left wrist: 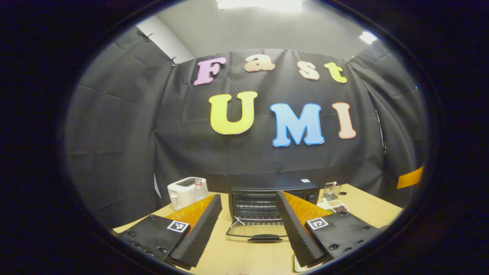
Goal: Open the electric oven with the left hand, put the food in, and close the electric oven.
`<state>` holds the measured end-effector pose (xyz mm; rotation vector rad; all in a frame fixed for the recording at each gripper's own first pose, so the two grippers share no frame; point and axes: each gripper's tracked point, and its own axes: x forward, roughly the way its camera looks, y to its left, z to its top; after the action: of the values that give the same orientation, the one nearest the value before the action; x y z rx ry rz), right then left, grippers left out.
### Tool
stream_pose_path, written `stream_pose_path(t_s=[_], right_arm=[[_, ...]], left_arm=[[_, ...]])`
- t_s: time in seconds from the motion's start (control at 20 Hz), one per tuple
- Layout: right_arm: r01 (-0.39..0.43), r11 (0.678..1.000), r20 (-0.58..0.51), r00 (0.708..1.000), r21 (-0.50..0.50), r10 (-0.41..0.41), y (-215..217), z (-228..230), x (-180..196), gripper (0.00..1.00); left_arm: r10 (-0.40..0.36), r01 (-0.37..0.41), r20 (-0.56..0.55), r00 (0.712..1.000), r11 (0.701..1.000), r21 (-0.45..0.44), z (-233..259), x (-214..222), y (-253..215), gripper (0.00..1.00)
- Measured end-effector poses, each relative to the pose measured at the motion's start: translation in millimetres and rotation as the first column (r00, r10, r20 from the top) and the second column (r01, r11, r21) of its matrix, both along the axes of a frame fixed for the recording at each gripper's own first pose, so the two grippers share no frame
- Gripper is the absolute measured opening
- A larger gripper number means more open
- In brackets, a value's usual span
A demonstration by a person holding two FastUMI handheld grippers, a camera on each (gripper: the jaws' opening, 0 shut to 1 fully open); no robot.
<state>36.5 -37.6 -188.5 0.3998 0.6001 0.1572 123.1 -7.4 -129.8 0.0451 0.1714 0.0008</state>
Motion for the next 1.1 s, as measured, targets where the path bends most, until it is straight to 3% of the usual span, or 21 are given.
stream_pose_path(t_s=[0.15, 0.35, 0.55, 0.75, 1.1], right_arm=[[-0.051, 0.996, -0.118, 0.991, 0.074, 0.059, 3, -36, -4, 0.98], [-0.099, 0.982, -0.269, 0.953, 0.162, 0.141, 8, -72, -22, 0.95], [-0.182, 0.972, -0.392, 0.891, 0.15, 0.228, 25, -111, -30, 0.94], [-0.199, 0.95, -0.474, 0.83, 0.239, 0.293, 48, -142, -31, 0.85], [-0.212, 0.956, -0.626, 0.722, 0.204, 0.294, 54, -205, -39, 0.86]], left_arm=[[0.04, -0.041, 0.018, 0.999, 0.999, 0.026, 20, -31, 13, 1.0], [0.096, -0.097, 0.023, 0.995, 0.995, 0.039, 36, -67, 22, 1.0], [0.129, -0.131, 0.045, 0.991, 0.991, 0.037, 52, -91, 27, 1.0], [0.144, -0.146, 0.056, 0.988, 0.988, 0.041, 56, -100, 34, 1.0], [0.175, -0.177, 0.051, 0.983, 0.983, 0.046, 54, -100, 57, 1.0]])
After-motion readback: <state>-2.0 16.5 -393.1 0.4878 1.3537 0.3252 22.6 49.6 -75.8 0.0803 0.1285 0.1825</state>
